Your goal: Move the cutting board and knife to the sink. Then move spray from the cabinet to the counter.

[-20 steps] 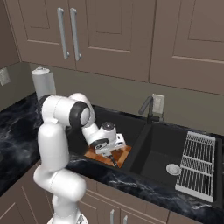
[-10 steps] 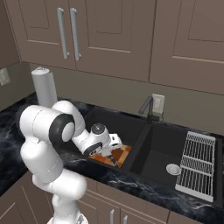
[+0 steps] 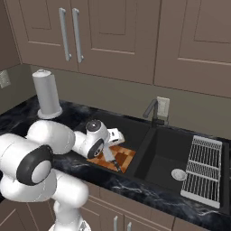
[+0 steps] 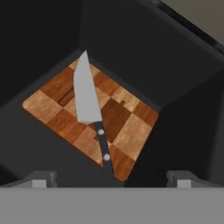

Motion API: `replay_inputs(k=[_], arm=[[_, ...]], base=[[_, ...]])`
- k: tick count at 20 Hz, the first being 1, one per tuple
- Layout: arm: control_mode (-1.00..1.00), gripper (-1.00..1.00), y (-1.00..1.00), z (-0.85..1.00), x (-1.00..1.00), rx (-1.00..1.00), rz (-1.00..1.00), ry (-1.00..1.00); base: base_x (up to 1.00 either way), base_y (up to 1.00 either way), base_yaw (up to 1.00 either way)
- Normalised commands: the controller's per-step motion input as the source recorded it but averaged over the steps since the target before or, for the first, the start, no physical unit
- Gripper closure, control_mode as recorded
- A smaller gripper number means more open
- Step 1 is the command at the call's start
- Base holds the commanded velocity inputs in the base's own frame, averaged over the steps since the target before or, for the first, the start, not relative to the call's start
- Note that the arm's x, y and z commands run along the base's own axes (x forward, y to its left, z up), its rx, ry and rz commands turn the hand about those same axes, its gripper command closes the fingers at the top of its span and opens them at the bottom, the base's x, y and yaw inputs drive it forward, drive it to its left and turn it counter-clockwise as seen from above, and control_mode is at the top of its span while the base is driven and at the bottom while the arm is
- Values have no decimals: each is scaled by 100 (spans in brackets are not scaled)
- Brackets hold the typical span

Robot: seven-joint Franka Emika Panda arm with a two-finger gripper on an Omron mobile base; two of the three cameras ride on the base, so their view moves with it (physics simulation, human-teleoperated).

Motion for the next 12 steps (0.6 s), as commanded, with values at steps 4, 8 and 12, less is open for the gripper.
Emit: replay_inputs(k=[4, 8, 12], arm=[[-100, -100, 3, 90, 8, 0, 0, 7], [-100, -100, 5, 73, -11, 0, 0, 4], [-100, -100, 2, 57, -38, 5, -3, 1]], base=[[0, 0, 0], [0, 0, 0], [0, 0, 0]])
